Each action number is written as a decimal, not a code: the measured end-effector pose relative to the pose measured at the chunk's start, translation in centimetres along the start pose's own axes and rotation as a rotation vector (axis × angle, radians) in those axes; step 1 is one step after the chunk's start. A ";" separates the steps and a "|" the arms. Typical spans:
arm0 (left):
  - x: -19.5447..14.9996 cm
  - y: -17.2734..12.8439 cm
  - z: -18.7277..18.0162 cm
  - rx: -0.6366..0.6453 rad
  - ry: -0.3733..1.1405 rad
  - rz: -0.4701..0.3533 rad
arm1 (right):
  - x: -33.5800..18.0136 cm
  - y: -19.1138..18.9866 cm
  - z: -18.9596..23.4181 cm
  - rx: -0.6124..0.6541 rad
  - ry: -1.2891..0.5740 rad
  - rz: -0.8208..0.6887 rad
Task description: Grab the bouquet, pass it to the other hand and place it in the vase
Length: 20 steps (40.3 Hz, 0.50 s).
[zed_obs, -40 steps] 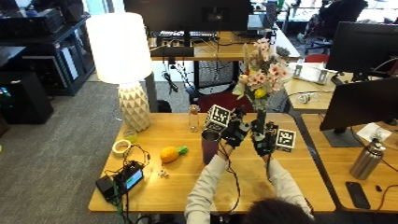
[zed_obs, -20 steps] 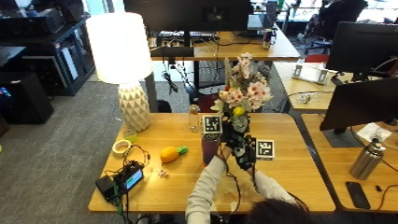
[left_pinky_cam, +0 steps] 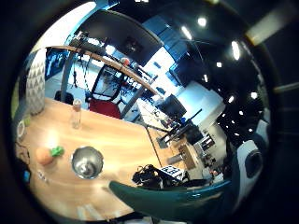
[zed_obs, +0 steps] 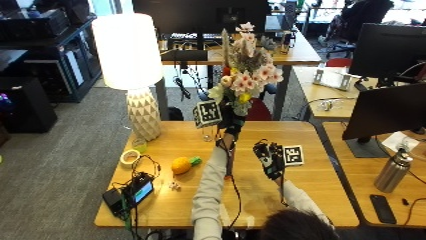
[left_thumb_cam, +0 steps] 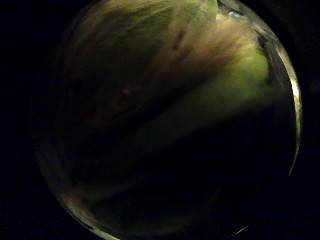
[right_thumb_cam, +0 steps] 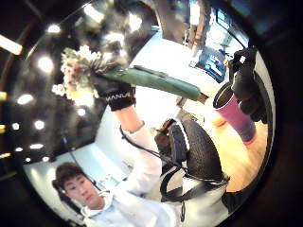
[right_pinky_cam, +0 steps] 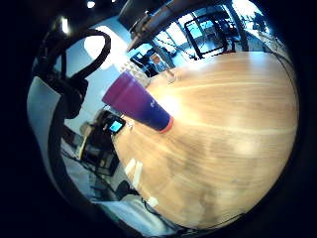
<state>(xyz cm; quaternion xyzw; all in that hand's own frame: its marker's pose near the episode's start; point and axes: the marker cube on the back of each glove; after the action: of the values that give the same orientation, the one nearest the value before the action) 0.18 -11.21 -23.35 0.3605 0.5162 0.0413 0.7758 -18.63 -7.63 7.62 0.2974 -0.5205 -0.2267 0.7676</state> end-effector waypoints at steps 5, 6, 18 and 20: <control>0.1 -2.1 -0.8 0.049 0.058 0.054 | -1.2 0.3 -0.3 -0.001 -0.121 0.071; -0.7 -2.3 -1.0 0.058 0.012 0.023 | -1.1 0.3 -0.4 0.000 -0.128 0.062; -10.0 -2.1 -1.9 0.084 -0.162 -0.198 | -1.5 1.1 -2.0 0.009 -0.004 0.081; -11.4 -1.9 -1.8 0.086 -0.154 -0.213 | -1.3 1.5 -2.4 0.012 0.063 0.128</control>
<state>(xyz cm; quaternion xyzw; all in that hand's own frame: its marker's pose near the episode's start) -7.19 -16.69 -16.11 0.3385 0.4919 -0.0914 0.7969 -16.75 -5.18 7.13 0.2753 -0.5154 -0.1646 0.7947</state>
